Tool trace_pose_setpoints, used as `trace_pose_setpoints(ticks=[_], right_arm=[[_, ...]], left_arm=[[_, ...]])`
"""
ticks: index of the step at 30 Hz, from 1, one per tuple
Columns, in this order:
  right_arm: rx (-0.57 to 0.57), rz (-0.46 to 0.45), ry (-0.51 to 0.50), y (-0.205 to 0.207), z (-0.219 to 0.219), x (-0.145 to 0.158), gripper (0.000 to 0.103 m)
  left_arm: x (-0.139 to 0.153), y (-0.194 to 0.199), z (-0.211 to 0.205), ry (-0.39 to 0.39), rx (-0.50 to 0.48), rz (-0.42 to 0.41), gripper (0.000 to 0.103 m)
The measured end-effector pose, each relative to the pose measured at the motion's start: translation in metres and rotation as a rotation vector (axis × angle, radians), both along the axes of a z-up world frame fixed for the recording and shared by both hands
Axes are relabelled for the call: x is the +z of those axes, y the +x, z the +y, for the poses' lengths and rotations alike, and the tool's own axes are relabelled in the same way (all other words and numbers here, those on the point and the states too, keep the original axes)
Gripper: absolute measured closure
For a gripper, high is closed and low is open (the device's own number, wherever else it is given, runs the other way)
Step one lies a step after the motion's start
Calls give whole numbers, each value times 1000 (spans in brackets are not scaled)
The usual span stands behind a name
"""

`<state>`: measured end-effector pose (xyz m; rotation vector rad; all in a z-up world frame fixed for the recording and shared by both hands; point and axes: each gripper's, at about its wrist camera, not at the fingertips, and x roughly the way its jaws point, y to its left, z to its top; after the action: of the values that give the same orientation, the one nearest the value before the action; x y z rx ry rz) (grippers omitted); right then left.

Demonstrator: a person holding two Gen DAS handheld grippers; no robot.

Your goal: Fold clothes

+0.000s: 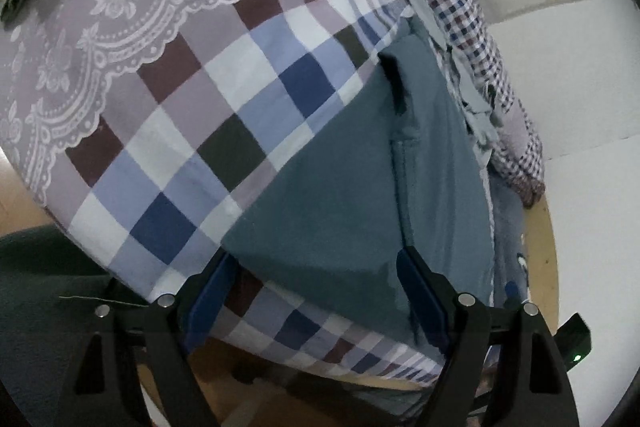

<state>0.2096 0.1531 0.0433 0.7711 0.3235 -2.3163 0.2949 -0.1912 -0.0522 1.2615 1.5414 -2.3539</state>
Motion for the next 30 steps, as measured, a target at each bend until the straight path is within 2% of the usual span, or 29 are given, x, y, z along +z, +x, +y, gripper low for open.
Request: trace_pose_setpoints(ticks=[4, 9, 13, 15, 17, 21, 25, 30], right_arm=[[58, 54, 40, 13, -11, -4, 18], [109, 52, 117, 24, -30, -23, 18], [132, 73, 152, 37, -44, -29, 18], [156, 83, 165, 45, -53, -31, 18], [191, 89, 185, 55, -63, -35, 18], [257, 110, 247, 78, -85, -48, 18], [333, 159, 276, 106, -113, -55, 18], [393, 212, 310, 130, -150, -67, 19]], left_arm=[[7, 3, -8, 52, 23, 72, 19], [9, 2, -14, 89, 32, 97, 27], [7, 2, -21, 120, 46, 104, 39], [4, -1, -22, 142, 47, 96, 50], [-1, -2, -24, 163, 44, 76, 66], [-3, -2, -27, 188, 49, 75, 71], [-6, -2, -30, 214, 55, 74, 88], [-5, 3, -35, 242, 49, 94, 97]])
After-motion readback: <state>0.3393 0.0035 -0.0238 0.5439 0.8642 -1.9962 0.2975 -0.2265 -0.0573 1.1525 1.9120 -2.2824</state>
